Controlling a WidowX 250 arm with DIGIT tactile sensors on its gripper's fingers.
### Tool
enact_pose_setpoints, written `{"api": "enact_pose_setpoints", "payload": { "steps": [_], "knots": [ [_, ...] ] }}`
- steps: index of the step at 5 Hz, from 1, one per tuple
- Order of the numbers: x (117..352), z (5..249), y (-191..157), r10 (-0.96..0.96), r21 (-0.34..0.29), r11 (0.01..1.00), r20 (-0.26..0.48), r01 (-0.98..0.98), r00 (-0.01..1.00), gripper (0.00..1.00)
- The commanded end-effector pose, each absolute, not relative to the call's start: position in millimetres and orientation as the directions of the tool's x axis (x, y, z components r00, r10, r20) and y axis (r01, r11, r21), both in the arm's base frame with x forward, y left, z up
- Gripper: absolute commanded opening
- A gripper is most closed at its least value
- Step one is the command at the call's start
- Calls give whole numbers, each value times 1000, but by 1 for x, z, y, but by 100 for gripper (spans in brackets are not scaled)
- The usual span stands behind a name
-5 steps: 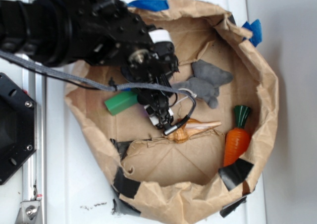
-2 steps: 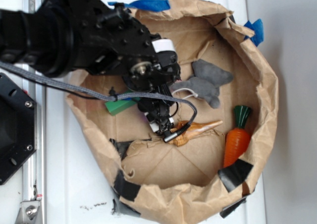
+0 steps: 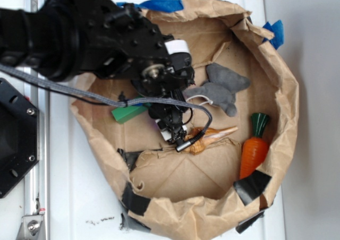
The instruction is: Grab the green block.
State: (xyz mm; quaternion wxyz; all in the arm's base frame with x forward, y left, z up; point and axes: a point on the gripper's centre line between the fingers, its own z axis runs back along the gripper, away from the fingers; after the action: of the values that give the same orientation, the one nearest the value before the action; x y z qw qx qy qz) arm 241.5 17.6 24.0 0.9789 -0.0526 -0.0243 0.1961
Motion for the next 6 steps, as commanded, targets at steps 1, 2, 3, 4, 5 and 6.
{"api": "enact_pose_setpoints", "payload": {
  "steps": [1, 2, 3, 4, 5, 6],
  "knots": [
    [249, 34, 22, 397, -120, 914, 63, -388, 915, 0],
    [248, 35, 22, 400, -119, 913, 70, -391, 914, 0],
    [246, 38, 23, 404, -119, 912, 84, -393, 911, 0],
    [243, 41, 24, 406, -111, 912, 90, -396, 910, 0],
    [243, 68, 19, 411, -90, 911, 96, -403, 907, 0],
    [247, 110, 11, 442, -100, 896, 89, -433, 893, 0]
  ]
}}
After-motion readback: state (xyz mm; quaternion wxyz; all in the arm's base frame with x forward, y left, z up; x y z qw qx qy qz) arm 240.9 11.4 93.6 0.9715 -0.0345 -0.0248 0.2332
